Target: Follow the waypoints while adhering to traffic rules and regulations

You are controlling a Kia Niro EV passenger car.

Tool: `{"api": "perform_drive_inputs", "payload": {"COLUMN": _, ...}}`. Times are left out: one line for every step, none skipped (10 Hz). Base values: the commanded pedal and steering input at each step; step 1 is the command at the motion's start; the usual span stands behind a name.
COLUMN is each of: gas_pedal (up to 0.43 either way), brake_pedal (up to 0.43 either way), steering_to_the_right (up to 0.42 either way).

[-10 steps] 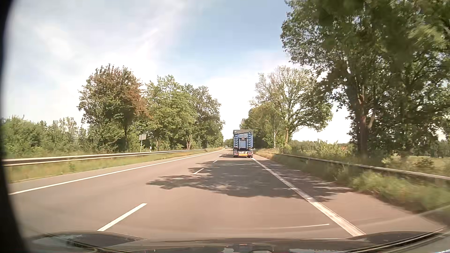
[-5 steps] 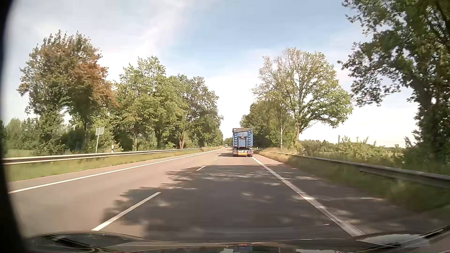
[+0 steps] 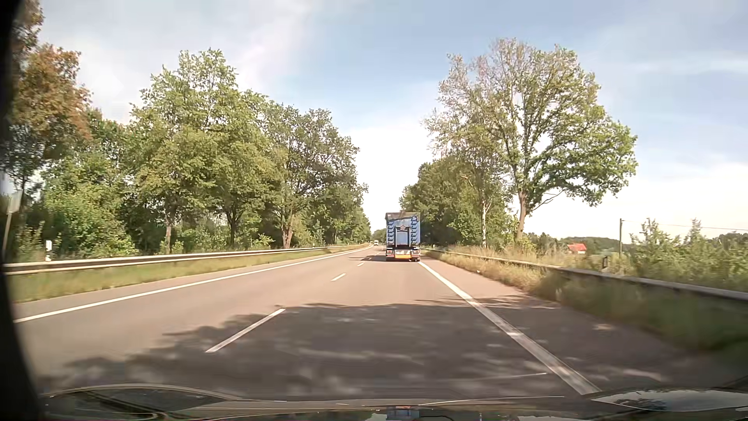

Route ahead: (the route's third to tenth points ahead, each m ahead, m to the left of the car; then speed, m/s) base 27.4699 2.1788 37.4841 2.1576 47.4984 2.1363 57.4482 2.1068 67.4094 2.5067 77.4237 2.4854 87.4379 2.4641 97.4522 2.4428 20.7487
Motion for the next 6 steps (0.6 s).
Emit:
{"api": "perform_drive_inputs", "payload": {"gas_pedal": 0.189, "brake_pedal": 0.0, "steering_to_the_right": -0.001}}
{"api": "perform_drive_inputs", "payload": {"gas_pedal": 0.189, "brake_pedal": 0.0, "steering_to_the_right": -0.001}}
{"api": "perform_drive_inputs", "payload": {"gas_pedal": 0.189, "brake_pedal": 0.0, "steering_to_the_right": -0.001}}
{"api": "perform_drive_inputs", "payload": {"gas_pedal": 0.189, "brake_pedal": 0.0, "steering_to_the_right": -0.001}}
{"api": "perform_drive_inputs", "payload": {"gas_pedal": 0.189, "brake_pedal": 0.0, "steering_to_the_right": -0.001}}
{"api": "perform_drive_inputs", "payload": {"gas_pedal": 0.189, "brake_pedal": 0.0, "steering_to_the_right": -0.001}}
